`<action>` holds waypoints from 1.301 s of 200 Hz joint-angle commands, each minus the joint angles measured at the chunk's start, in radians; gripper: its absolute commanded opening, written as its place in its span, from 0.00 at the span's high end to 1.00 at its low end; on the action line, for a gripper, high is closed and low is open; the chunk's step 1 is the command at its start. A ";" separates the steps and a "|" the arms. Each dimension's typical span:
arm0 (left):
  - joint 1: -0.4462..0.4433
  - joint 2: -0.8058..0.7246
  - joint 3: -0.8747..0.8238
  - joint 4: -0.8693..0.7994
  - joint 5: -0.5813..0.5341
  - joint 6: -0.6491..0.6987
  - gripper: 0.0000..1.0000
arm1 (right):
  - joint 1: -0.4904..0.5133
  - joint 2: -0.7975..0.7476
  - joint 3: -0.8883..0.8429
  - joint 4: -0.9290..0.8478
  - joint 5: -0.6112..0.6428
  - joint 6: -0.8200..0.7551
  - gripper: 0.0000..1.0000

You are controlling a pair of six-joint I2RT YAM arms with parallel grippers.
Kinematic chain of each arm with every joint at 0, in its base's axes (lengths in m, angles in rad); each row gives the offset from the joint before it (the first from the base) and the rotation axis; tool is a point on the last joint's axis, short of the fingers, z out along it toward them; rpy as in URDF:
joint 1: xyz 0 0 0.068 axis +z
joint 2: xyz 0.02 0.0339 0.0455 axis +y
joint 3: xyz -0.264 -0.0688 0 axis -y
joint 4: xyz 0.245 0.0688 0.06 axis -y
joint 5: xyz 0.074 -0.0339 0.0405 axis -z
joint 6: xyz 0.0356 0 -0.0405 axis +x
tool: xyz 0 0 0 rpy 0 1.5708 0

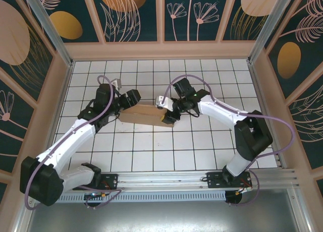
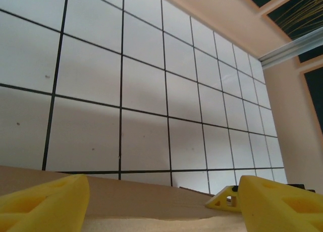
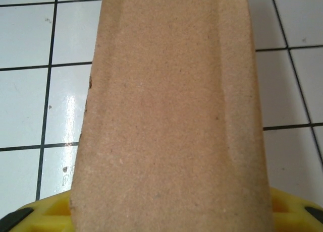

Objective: Fold the paper box

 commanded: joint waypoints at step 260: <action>0.003 -0.022 -0.180 0.067 0.051 0.057 0.28 | 0.160 -0.377 -0.257 0.415 0.824 1.160 1.00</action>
